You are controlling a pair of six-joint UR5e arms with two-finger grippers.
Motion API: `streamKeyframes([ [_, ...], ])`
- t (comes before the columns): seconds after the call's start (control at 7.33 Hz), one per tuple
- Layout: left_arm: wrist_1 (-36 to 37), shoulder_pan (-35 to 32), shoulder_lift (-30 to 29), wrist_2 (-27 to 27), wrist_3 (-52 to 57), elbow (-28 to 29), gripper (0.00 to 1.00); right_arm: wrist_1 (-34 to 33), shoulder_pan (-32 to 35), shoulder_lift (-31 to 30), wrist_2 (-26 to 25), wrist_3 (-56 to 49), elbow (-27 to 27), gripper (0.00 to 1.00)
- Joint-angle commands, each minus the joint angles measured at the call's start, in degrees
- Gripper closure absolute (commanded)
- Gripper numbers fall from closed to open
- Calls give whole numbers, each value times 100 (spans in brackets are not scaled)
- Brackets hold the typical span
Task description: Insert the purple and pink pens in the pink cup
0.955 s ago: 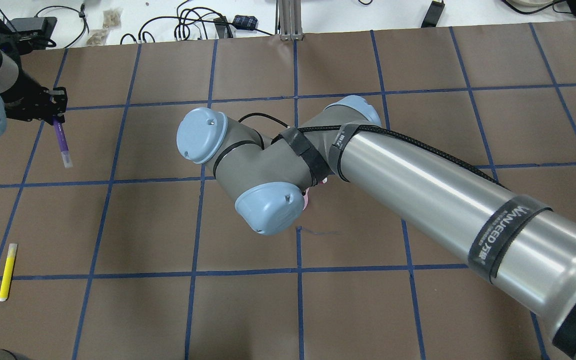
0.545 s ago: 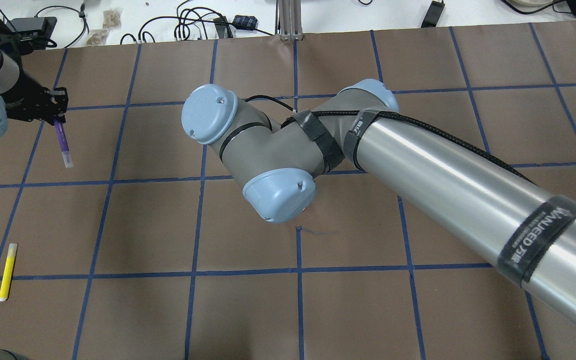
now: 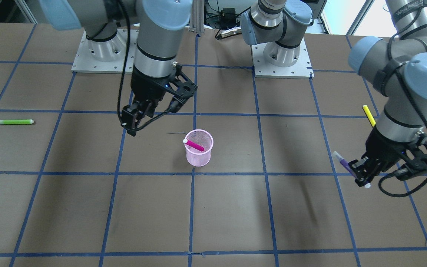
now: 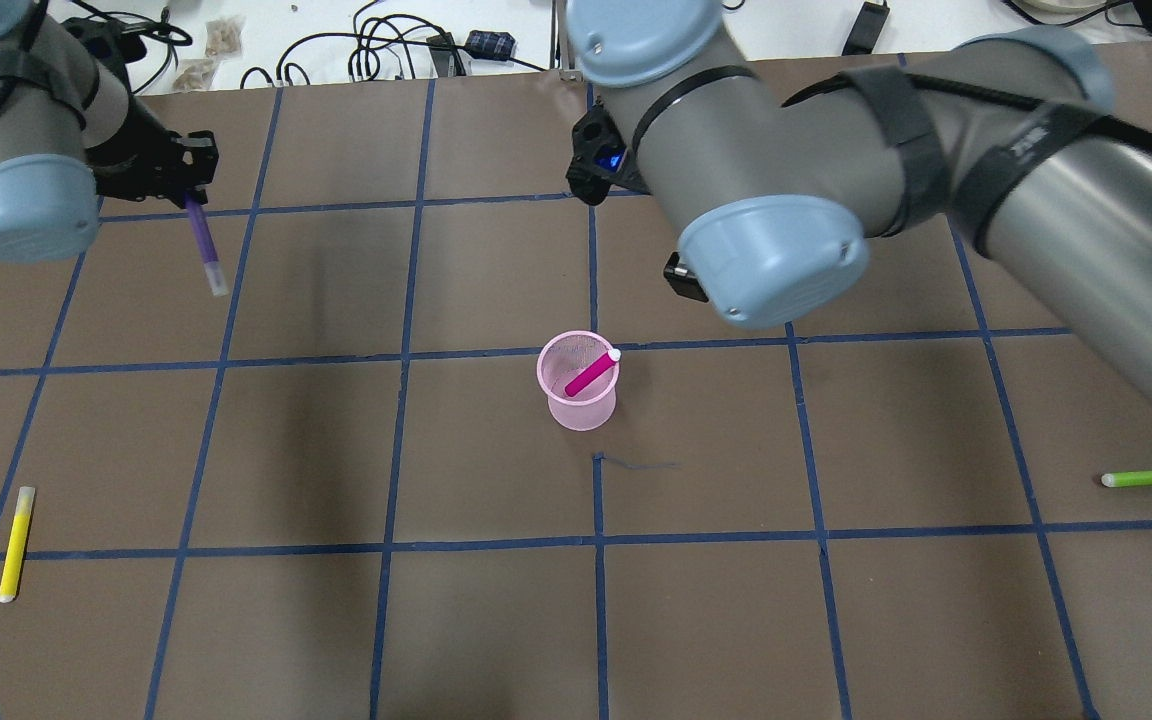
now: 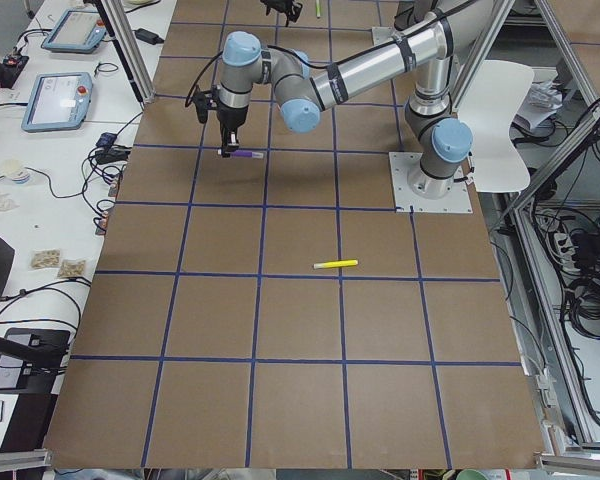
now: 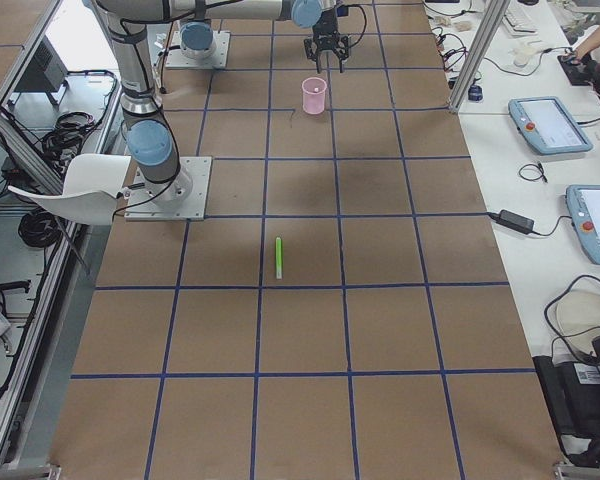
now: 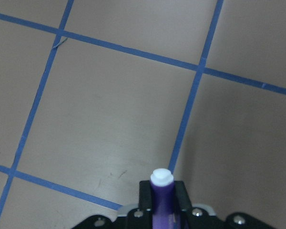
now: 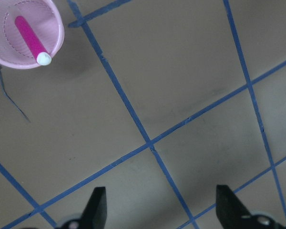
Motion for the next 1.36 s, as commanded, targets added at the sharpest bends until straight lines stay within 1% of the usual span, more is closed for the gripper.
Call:
streamKeyframes([
  [0.0, 614, -1167, -17, 186, -1061, -45, 100, 543, -1045, -599, 871, 340, 14, 8],
  [0.14, 1019, -1773, -139, 857, -1509, -80, 100, 598, -1442, -705, 1327, 811, -47, 0],
  [0.27, 1127, -2310, -105, 1047, -2027, -98, 100, 642, -1611, -793, 1367, 1738, -57, 0],
  [0.41, 1146, -2655, -166, 1058, -2737, -98, 100, 860, -1639, -855, 1376, 2818, -65, 0],
  [0.55, 1128, -2911, -193, 1058, -3353, -211, 100, 879, -1622, -951, 1385, 3673, -22, 0],
  [0.68, 1154, -3209, -184, 1066, -3812, -404, 100, 880, -1613, -961, 1550, 3881, -13, 0],
  [0.82, 1468, -3377, -210, 1223, -4095, -510, 100, 880, -1621, -987, 1804, 4466, -4, 0],
  [0.95, 1514, -3457, -202, 1294, -4115, -589, 100, 888, -1604, -996, 1850, 4838, -13, 0],
  [1.23, 1524, -3659, -202, 1680, -4115, -721, 100, 854, -1613, -987, 1842, 4449, -22, 0],
])
